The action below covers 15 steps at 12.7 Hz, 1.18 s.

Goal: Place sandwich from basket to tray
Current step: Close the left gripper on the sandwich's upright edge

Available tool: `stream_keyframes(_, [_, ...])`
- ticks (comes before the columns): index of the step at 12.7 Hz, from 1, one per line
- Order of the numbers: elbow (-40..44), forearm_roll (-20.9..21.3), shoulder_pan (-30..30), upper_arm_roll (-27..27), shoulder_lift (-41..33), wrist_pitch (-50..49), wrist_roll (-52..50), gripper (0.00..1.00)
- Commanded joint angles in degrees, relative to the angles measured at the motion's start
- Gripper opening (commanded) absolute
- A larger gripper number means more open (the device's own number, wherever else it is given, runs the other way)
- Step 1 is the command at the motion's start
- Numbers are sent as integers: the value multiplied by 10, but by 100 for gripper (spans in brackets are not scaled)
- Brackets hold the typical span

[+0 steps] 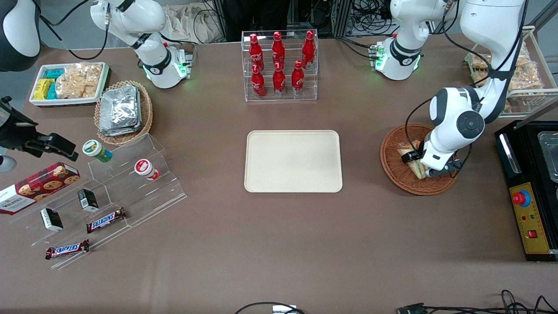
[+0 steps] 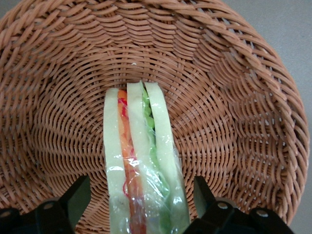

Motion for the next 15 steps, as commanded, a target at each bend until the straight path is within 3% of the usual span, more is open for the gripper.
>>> stream_keyframes(1, [-9, -3, -1, -2, -6, 14, -10, 0])
stream_keyframes(6, [-8, -2, -2, -4, -22, 0, -9, 0])
stream_keyframes(11, [16, 7, -1, -4, -107, -116, 1, 0])
stream_keyframes(15, [235, 8, -1, -4, -106, -397, 31, 0])
